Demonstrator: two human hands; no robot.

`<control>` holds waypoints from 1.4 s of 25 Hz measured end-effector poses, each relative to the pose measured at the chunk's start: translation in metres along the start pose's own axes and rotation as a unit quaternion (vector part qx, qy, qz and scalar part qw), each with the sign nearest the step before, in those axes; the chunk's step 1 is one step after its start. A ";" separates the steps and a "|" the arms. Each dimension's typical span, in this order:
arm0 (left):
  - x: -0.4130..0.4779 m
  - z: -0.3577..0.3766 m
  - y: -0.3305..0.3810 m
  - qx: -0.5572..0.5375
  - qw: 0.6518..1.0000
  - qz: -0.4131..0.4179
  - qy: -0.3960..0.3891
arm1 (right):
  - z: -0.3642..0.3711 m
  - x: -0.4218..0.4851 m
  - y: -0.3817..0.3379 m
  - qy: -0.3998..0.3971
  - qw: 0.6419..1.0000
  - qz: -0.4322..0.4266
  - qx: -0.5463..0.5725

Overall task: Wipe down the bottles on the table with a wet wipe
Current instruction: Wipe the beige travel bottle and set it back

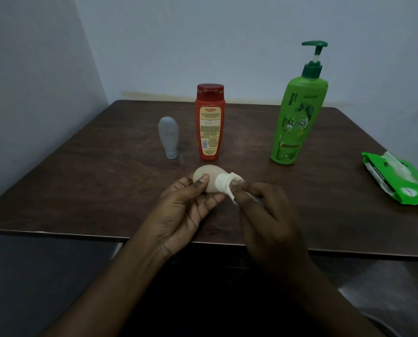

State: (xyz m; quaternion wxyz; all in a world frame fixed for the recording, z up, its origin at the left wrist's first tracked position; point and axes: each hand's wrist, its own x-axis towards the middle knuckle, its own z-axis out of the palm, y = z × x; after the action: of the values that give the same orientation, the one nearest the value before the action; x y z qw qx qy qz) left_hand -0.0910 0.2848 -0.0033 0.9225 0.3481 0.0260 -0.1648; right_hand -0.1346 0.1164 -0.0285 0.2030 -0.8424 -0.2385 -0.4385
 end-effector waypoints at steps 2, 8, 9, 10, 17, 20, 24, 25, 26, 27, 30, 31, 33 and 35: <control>0.001 0.000 -0.001 -0.003 1.000 -0.001 0.010 | 0.001 -0.005 -0.003 -0.007 1.000 0.007 -0.004; 0.002 0.000 -0.002 -0.005 1.000 0.016 0.019 | 0.007 0.003 0.001 0.011 1.000 0.019 -0.017; 0.002 0.000 -0.002 -0.007 1.000 0.019 0.021 | 0.008 0.001 0.003 0.011 0.999 0.037 -0.014; 0.002 0.000 -0.002 -0.005 1.000 0.020 0.023 | 0.008 -0.003 0.002 0.012 0.999 0.045 -0.010; 0.003 -0.001 -0.002 0.006 0.999 0.033 0.027 | 0.011 0.004 0.001 0.022 0.999 0.034 -0.006; 0.004 -0.002 -0.003 0.001 0.999 0.039 0.026 | 0.011 -0.002 0.001 0.022 0.999 0.047 0.000; 0.006 -0.004 -0.004 0.003 0.999 0.037 0.038 | 0.011 0.002 -0.013 0.013 0.999 0.006 0.036; 0.007 -0.005 -0.003 -0.006 0.999 0.037 0.039 | 0.014 0.007 -0.013 0.014 0.999 0.020 0.033; 0.006 -0.005 -0.001 -0.017 0.998 0.040 0.042 | 0.016 0.011 -0.011 0.012 0.999 0.039 0.026; 0.006 -0.005 -0.001 -0.029 0.997 0.045 0.048 | 0.016 0.012 -0.009 0.004 0.998 0.059 0.023; 0.004 -0.003 -0.006 -0.026 0.992 0.087 0.088 | 0.006 -0.001 -0.006 -0.040 0.989 0.121 0.076; 0.004 -0.002 -0.009 -0.010 0.988 0.117 0.098 | -0.001 -0.007 -0.007 -0.048 0.980 0.157 0.109; 0.006 0.007 -0.008 0.062 0.974 0.192 0.106 | -0.015 -0.009 -0.003 -0.024 0.937 0.264 0.226; 0.015 0.024 -0.002 0.201 0.946 0.235 0.099 | -0.019 -0.006 0.014 0.068 0.852 0.385 0.347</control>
State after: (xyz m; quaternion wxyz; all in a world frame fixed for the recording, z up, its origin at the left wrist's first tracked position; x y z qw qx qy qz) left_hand -0.0792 0.2634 0.0114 0.8389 0.5367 0.0009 0.0904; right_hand -0.1418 0.0938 -0.0254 0.6509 -0.7094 -0.0170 -0.2698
